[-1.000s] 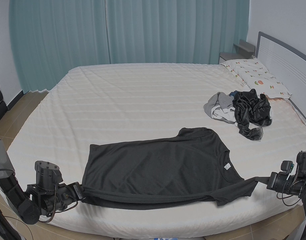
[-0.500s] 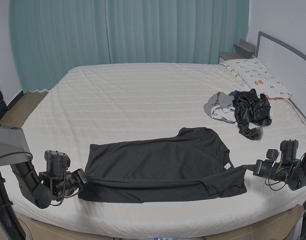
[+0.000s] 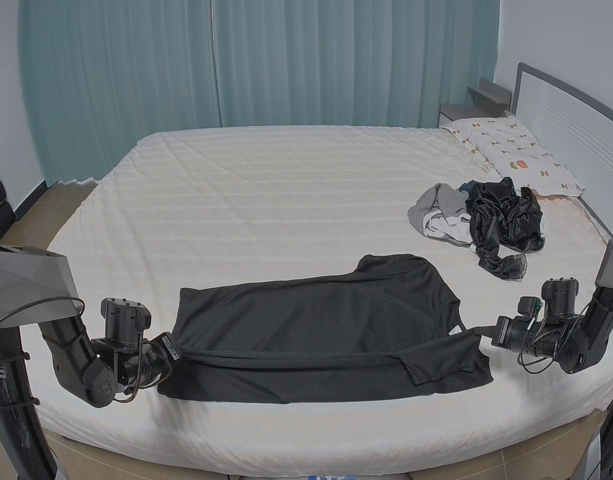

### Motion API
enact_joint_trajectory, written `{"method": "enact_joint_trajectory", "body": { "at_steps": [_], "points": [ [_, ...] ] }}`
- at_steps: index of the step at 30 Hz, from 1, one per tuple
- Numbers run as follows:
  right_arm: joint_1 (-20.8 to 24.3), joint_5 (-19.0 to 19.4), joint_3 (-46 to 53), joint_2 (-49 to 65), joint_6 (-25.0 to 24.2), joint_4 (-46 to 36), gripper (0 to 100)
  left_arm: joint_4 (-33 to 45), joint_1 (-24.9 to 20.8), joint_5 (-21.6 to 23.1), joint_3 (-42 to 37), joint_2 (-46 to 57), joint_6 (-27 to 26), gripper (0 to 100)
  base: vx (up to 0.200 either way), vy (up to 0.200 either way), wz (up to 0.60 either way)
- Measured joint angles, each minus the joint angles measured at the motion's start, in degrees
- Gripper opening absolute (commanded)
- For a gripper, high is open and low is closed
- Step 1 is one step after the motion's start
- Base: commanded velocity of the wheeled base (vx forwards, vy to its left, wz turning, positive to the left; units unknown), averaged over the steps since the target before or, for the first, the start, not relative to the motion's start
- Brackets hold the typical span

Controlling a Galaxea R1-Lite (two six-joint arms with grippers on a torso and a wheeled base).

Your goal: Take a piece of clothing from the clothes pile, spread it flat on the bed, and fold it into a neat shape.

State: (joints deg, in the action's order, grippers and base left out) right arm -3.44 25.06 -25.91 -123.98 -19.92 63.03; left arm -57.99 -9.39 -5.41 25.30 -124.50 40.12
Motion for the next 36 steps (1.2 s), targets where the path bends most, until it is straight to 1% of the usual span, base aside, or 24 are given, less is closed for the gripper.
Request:
{"method": "enact_joint_trajectory", "body": {
  "at_steps": [4,9,15,20,21,22,26,32,36],
  "points": [
    [0.2,-0.1,-1.1,-1.8,-1.7,2.7,0,0.0,0.1,-0.1,1.2,-1.3,1.4,0,0.0,0.0,0.0],
    [0.7,-0.3,-1.7,-4.2,-2.5,8.2,0,0.0,0.3,0.0,2.6,-2.7,3.0,0,0.0,0.0,0.0],
    [0.9,-0.3,-2.4,-6.8,-2.9,10.4,0,0.0,0.8,-0.1,4.5,-4.3,4.7,0,0.0,0.0,0.0],
    [0.9,-0.9,-3.5,-8.9,-4.9,12.7,0,0.0,1.2,0.0,5.8,-5.3,5.6,0,0.0,0.0,0.0],
    [0.9,-1.0,-3.6,-9.2,-5.1,12.9,100,0.0,1.2,0.0,5.9,-5.4,5.6,0,0.0,0.0,0.0],
    [0.9,-1.0,-3.7,-9.6,-5.3,13.3,100,0.0,1.3,0.0,5.9,-5.5,5.7,100,0.0,0.0,0.0],
    [1.0,-1.0,-3.6,-10.9,-6.1,15.7,100,0.0,1.3,0.0,6.0,-5.7,5.7,100,0.0,0.0,0.0],
    [1.0,-0.8,-2.2,-11.6,-11.1,21.1,100,0.0,1.5,-0.1,5.7,-5.6,6.0,100,0.0,0.0,0.0],
    [1.0,-0.7,0.6,-11.4,-12.4,24.3,100,0.0,2.3,0.0,5.5,-4.6,8.5,100,0.0,0.0,0.0]
  ]
}}
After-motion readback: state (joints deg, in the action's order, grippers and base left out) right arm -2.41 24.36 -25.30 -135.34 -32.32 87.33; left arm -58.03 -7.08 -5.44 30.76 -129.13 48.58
